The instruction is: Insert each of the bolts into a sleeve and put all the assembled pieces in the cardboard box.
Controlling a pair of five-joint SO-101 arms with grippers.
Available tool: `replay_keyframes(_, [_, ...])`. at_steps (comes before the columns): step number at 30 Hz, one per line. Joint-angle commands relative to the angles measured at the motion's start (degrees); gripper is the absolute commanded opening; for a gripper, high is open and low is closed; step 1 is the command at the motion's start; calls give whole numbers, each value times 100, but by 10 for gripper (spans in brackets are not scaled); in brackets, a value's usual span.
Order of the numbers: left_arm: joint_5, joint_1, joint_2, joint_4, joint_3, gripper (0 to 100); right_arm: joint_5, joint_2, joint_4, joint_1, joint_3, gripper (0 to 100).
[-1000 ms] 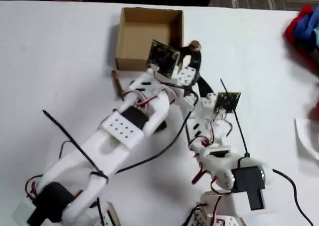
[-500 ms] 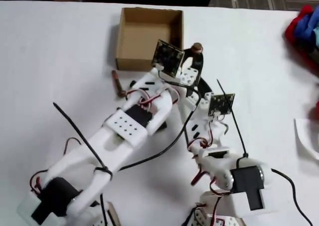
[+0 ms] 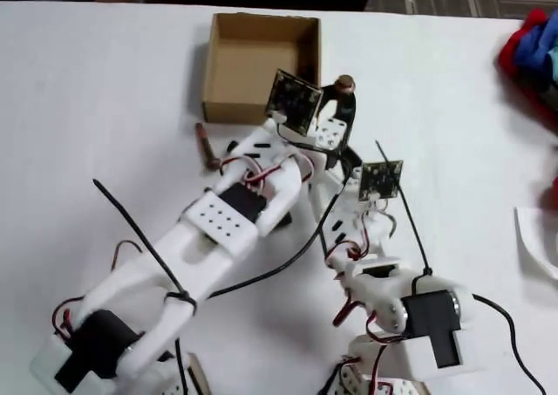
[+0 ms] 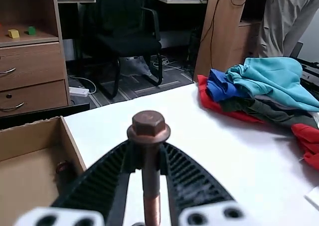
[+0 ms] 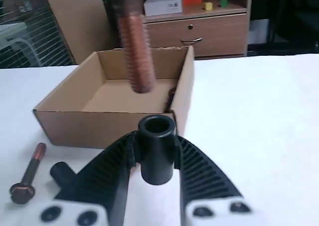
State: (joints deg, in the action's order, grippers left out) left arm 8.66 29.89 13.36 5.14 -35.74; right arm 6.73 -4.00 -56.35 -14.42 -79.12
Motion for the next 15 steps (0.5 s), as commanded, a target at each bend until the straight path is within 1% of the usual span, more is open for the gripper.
replay_keyframes(1, [-18, 44, 18, 158, 356, 24, -396, -330, 22, -75, 62, 22])
replay_keyframes(3, [-18, 35, 18, 158, 356, 24, -1037, -338, 4, -101, 62, 22])
replay_keyframes(5, [-18, 35, 18, 158, 347, 24, -1495, -338, -4, -145, 62, 22])
replay_keyframes(6, [-18, 35, 18, 158, 347, 24, -1512, -338, -4, -145, 62, 22])
replay_keyframes(9, [-18, 18, 18, 141, 330, 24, -1204, -391, -13, -101, 53, 22])
replay_keyframes(12, [-18, 0, 18, 141, 312, 24, -932, -752, 13, -101, -97, 22])
replay_keyframes(15, [-18, 0, 18, 141, 321, 24, -870, -1226, 31, -119, -396, 22])
